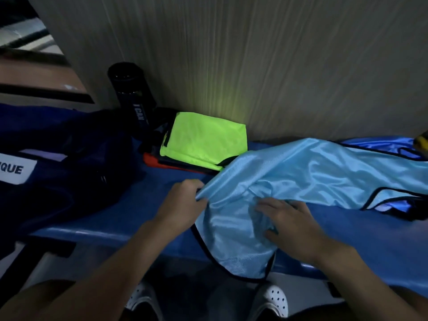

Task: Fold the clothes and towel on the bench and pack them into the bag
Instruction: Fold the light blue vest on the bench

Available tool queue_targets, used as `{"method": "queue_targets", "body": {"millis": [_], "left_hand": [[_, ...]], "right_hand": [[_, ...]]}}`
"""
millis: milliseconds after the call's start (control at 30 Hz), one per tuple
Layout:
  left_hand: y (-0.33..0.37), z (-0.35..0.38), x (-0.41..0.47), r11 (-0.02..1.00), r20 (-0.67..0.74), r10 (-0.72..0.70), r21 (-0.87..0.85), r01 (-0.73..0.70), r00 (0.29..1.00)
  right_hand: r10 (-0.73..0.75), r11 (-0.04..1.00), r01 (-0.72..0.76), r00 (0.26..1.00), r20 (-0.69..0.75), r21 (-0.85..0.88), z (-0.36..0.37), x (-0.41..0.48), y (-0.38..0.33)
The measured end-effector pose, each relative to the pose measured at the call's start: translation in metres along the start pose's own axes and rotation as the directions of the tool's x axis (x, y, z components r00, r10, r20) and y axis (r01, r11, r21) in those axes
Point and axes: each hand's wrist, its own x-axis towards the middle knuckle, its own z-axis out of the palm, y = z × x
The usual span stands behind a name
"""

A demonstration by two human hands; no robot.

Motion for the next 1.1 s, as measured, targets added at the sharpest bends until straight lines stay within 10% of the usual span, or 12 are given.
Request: {"method": "queue_targets", "body": {"millis": [400,600,800,1100], "left_hand": [[0.035,0.009,-0.036,0.885,-0.080,0.400,-0.224,-0.408,0.913],[0.030,0.007,-0.027,0.903,-0.134,0.226,-0.343,-0.259,0.965],[0.021,0.021,-0.013,0.984,0.138,0.015,-0.176,0.009,0.990],[0.042,0.037,-0.015,0.971,0.275,0.024,-0.234,0.042,0.961]], "right_hand": [[-0.137,0.973,0.200,0.901,-0.411,0.115,-0.005,0.035,-0.022],[-0.113,0.988,0.144,0.918,-0.379,0.054,-0.005,0.012,0.005],[0.028,0.999,-0.036,0.958,-0.286,-0.024,0.000,-0.024,0.041],[0.004,0.988,0.052,0.928,-0.372,0.142,-0.003,-0.019,0.017]]}}
